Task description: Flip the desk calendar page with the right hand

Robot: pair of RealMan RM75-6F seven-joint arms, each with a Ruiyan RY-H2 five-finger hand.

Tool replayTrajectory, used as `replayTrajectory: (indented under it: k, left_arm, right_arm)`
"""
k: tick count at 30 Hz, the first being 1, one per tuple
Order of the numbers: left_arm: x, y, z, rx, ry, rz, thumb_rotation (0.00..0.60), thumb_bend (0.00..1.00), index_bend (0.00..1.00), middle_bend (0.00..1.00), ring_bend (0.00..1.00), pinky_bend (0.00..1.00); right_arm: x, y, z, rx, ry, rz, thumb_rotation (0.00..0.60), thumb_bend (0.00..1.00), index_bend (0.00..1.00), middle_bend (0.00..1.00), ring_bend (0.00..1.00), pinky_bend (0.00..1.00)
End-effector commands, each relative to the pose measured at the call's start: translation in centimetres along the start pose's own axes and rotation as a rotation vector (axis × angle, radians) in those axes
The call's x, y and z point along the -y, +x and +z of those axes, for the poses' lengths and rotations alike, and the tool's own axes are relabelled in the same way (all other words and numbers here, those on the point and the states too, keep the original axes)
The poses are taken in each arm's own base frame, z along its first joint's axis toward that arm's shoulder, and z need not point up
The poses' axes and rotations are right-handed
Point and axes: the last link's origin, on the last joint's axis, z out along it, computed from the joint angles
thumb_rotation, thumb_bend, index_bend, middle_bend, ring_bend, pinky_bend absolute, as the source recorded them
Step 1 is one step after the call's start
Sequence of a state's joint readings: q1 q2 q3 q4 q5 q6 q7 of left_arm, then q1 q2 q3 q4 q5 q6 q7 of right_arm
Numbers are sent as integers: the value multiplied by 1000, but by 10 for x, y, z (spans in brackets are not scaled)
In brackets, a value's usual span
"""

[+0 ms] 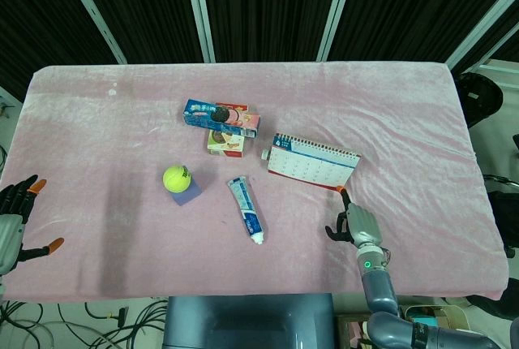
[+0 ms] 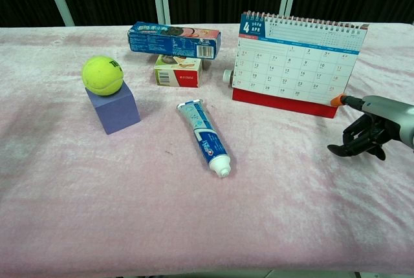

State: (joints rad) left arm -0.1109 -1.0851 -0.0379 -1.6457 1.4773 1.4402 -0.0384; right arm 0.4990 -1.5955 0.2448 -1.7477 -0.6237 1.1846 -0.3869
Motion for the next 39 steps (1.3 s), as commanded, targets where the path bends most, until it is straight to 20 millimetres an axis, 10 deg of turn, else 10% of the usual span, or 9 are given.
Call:
replayTrajectory:
  k: [1,39]
  left_arm:
    - [0,0,0,-1,0,0,600,0,0,0,0,0]
    - [0,1,-2,-1,-1,-7,600,0,0,0,0,0]
  right_arm:
    - [0,0,0,0,0,0,600,290,0,710,787,763]
    - [-3,-1,5,-7,-20,8,600,298,0,710,788,763]
